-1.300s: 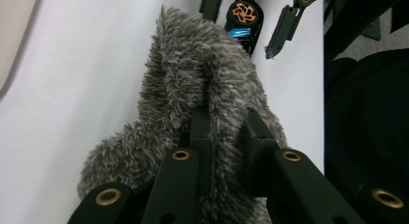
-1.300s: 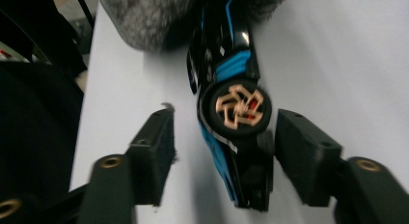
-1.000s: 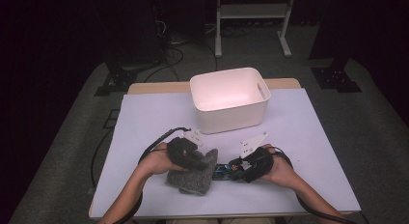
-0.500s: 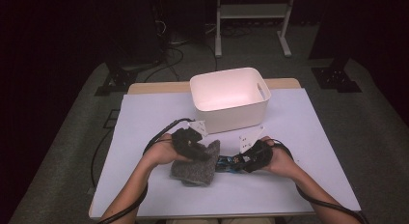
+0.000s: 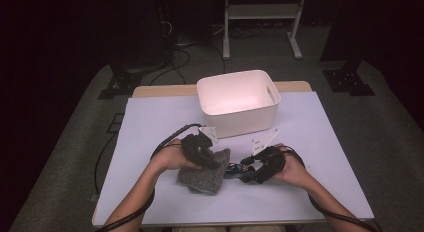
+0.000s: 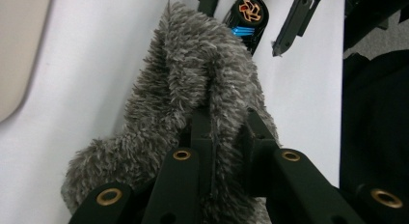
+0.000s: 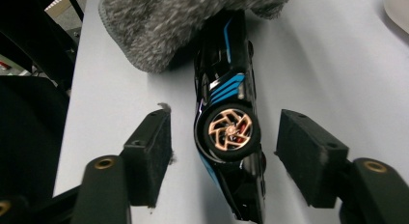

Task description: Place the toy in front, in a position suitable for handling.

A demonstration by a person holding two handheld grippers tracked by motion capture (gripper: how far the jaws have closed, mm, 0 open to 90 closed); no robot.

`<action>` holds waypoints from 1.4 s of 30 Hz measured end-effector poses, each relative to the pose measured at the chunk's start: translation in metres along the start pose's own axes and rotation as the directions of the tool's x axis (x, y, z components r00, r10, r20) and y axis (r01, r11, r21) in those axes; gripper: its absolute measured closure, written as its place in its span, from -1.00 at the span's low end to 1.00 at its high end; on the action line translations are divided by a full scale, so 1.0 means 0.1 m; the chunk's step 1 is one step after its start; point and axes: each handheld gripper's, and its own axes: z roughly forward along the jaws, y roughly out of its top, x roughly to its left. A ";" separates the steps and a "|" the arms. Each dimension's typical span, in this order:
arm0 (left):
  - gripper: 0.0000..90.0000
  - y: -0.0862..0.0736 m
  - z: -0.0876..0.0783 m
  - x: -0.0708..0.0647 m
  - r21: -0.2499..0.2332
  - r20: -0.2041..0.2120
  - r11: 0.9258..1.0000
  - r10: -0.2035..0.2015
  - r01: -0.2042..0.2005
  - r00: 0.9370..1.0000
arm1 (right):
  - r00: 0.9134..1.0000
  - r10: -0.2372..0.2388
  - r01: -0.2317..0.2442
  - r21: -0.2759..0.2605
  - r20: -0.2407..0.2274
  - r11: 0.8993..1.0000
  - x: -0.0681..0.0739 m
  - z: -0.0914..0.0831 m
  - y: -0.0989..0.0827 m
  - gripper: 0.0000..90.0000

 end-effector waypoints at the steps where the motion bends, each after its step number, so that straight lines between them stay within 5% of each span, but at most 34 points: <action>1: 0.76 -0.01 0.00 -0.02 -0.003 0.004 1.000 0.004 -0.004 1.000 | 1.000 0.002 -0.002 -0.001 -0.001 1.000 0.02 -0.01 0.01 -0.27; 5: 0.76 -0.06 0.01 -0.07 -0.015 0.020 1.000 0.016 -0.016 1.000 | 1.000 0.013 -0.013 0.001 0.001 1.000 0.06 -0.02 0.02 -0.36; 8: 0.77 -0.11 0.03 -0.13 -0.010 0.076 1.000 0.026 -0.025 0.997 | 0.999 0.036 -0.036 0.012 0.011 0.999 0.09 0.00 0.00 -0.46; 17: 0.77 -0.20 0.11 -0.28 0.019 0.110 0.998 0.057 -0.059 0.992 | 0.999 0.014 -0.017 0.059 0.052 0.998 0.19 0.09 -0.09 -0.67; 25: 0.77 -0.26 0.24 -0.41 0.062 0.133 0.995 0.066 -0.075 0.989 | 0.999 0.013 -0.017 0.096 0.044 0.995 0.23 0.20 -0.20 -0.71; 33: 0.77 -0.27 0.17 -0.45 0.043 0.109 0.992 0.109 -0.115 0.988 | 0.999 -0.023 0.019 0.083 0.047 0.996 0.27 0.22 -0.26 -0.57; 37: 0.77 -0.23 0.02 -0.41 0.005 0.059 0.995 0.104 -0.104 0.993 | 0.996 -0.064 0.059 0.083 0.064 0.995 0.30 0.23 -0.27 -0.56; 42: 0.77 -0.21 -0.04 -0.35 0.030 0.004 0.995 0.099 -0.099 0.995 | 0.987 -0.132 0.122 0.099 0.096 0.988 0.34 0.23 -0.26 -0.54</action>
